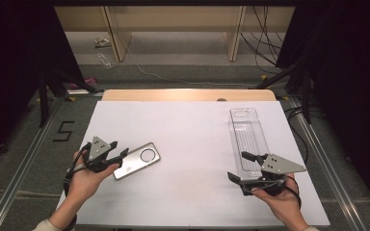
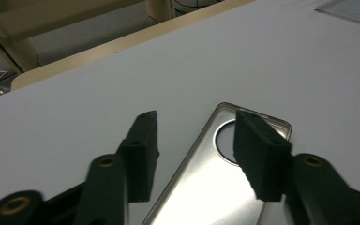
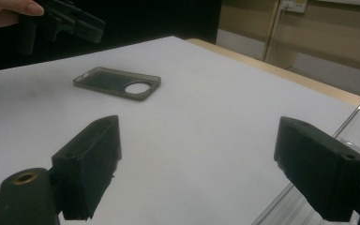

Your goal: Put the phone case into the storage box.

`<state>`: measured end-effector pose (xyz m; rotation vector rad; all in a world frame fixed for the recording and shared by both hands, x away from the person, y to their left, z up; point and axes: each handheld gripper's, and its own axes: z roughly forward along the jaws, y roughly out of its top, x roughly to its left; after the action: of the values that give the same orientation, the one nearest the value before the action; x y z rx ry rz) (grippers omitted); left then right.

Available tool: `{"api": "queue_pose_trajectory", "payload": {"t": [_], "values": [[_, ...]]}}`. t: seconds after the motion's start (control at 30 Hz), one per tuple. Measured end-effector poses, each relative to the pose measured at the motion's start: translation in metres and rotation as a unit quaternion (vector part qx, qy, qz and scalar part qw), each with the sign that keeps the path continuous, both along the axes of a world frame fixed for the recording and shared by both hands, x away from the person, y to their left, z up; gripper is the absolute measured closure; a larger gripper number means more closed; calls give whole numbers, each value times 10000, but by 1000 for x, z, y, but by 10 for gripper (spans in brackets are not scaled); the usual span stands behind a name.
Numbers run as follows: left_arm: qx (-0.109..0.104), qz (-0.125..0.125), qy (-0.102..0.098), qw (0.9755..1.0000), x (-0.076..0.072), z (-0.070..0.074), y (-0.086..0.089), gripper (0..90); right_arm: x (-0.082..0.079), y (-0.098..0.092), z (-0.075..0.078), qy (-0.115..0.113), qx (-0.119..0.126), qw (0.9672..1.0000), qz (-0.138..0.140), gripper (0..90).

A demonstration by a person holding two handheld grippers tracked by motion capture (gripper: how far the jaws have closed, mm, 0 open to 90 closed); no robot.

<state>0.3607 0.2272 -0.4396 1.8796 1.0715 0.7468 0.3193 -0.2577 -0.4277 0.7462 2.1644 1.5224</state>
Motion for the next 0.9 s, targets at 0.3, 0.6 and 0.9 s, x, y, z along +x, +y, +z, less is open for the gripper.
{"api": "queue_pose_trajectory", "payload": {"t": [0.3,0.6,0.9], "values": [[467,167,554,9972,36,-20,19,896,1,1,-1,16,1,10000,0,162],[543,80,888,9945,47,-32,31,896,1,1,-1,22,-25,10000,-6,162],[1001,-71,1137,9884,56,-39,28,898,1,1,-2,34,-27,10000,-21,162]]}}
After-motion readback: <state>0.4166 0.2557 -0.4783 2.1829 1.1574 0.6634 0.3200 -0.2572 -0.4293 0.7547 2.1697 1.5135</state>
